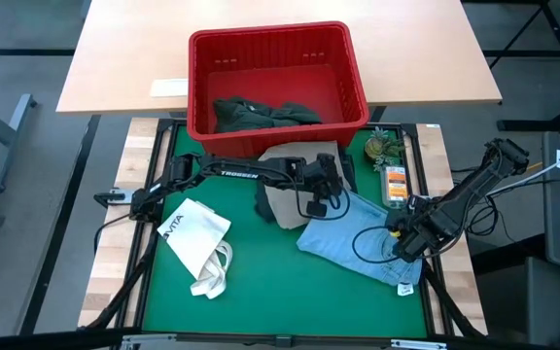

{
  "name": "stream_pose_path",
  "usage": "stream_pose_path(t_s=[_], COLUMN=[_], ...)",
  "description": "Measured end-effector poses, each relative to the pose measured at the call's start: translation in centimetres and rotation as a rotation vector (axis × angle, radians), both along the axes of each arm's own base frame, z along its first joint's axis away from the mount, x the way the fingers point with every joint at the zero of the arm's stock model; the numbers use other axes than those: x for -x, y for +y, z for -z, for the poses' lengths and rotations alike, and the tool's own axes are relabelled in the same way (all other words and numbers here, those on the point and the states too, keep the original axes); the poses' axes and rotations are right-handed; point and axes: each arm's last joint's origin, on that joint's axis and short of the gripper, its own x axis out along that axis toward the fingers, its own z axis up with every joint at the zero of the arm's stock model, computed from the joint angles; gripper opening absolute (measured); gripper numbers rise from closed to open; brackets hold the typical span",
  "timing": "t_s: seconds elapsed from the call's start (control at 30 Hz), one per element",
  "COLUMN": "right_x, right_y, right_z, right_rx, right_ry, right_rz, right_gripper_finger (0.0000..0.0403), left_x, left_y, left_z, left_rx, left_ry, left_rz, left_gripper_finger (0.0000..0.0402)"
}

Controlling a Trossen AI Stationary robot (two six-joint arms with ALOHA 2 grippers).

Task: Fold laundry
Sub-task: Fold the blue pants

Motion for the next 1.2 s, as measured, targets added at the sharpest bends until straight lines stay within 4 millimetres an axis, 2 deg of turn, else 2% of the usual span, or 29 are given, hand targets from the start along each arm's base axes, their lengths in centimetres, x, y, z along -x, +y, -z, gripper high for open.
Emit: stream_pose_path(t_s=[0.17, 0.37, 0.53, 0.73, 0.83, 0.9, 1.03, 1.2], right_x=[0.0, 0.1, 0.3, -0.2, -0.7, -1.3, -3.0, -5.0], right_y=[0.0, 0.0, 0.0, 0.4, 0.7, 1.1, 2.4, 4.3], right_z=[0.0, 0.0, -0.4, -2.9, -4.5, -4.8, -4.0, -1.5], right_rx=[0.001, 0.001, -0.038, -0.066, -0.084, -0.101, -0.118, -0.115], right_ry=[0.004, 0.011, 0.076, 0.015, -0.071, -0.151, -0.310, -0.322], right_rz=[-0.004, -0.003, -0.024, -0.026, -0.048, -0.065, -0.113, -0.157], right_gripper_finger=[0.0067, 0.0149, 0.0190, 0.0200, 0.0200, 0.0200, 0.0200, 0.0200], left_x=[-0.1, 0.3, 0.3, 0.6, 1.0, 1.3, 2.0, 2.6], left_y=[0.1, -0.9, -3.8, -8.0, -10.5, -12.1, -14.1, -15.2], left_z=[-0.2, -2.2, -2.6, -3.0, -2.8, -2.6, -2.1, -0.6], left_rx=[-0.043, -0.109, -0.054, 0.014, 0.062, 0.099, 0.160, 0.207], left_ry=[-0.012, -0.062, -0.066, -0.070, -0.042, -0.014, 0.044, 0.139], left_rz=[-0.045, -0.097, 0.018, 0.125, 0.182, 0.219, 0.252, 0.247], left_gripper_finger=[0.0126, 0.0142, 0.0143, 0.0143, 0.0143, 0.0143, 0.0143, 0.0141])
